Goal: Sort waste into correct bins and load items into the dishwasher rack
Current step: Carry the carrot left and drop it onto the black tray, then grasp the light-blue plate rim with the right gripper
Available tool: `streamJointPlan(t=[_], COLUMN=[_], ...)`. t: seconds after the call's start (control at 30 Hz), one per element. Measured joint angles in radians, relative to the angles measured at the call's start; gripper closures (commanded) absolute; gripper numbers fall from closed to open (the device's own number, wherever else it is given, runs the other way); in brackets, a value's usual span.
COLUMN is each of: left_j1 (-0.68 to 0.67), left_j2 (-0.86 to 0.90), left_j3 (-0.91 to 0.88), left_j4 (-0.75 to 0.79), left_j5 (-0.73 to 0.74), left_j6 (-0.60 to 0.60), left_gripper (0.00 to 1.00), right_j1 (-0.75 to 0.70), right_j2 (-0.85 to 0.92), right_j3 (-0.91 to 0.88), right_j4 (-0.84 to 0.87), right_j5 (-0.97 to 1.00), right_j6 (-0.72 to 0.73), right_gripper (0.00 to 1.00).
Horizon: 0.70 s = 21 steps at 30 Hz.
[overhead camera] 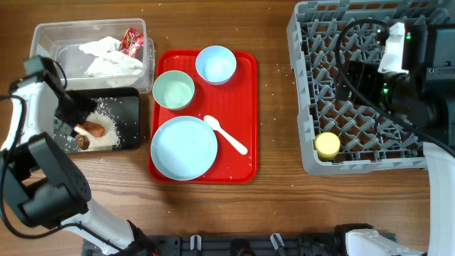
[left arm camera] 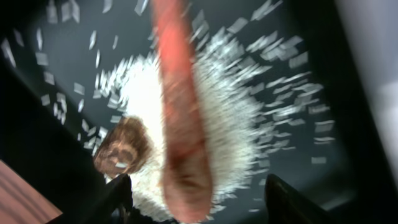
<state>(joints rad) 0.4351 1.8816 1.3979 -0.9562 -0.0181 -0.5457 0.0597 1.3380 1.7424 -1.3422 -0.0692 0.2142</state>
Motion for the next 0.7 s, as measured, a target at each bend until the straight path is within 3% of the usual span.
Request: streamJointPlan(t=[0.13,0.3,0.43,0.7], left_j1=[-0.026,-0.288,-0.408,-0.410], left_j2=[-0.084,-0.234,-0.229,-0.229], left_j3=[0.177,0.215,0.214,0.214], left_j4=[-0.122,-0.336,-0.368,-0.365], left_j5=[0.166,0.306,0.303,0.223], left_j6=[0.143,0.337,0.354,0.353], left_gripper=[0.27,0.27,0.28,0.28], right_j1=[0.000,0.011,0.108,0.463], right_j2=[0.000,0.040,0.111,0.303], right_j3=[-0.001,-0.011,-0.092,-0.274], right_j4=[0.017,0.062,0.134,0.356], right_j5=[-0.024,-0.157,-0.229,-0.220], right_j6=[0.000,0.000,0.037,0.302], right_gripper=[0.07,0.09,0.12,0.20])
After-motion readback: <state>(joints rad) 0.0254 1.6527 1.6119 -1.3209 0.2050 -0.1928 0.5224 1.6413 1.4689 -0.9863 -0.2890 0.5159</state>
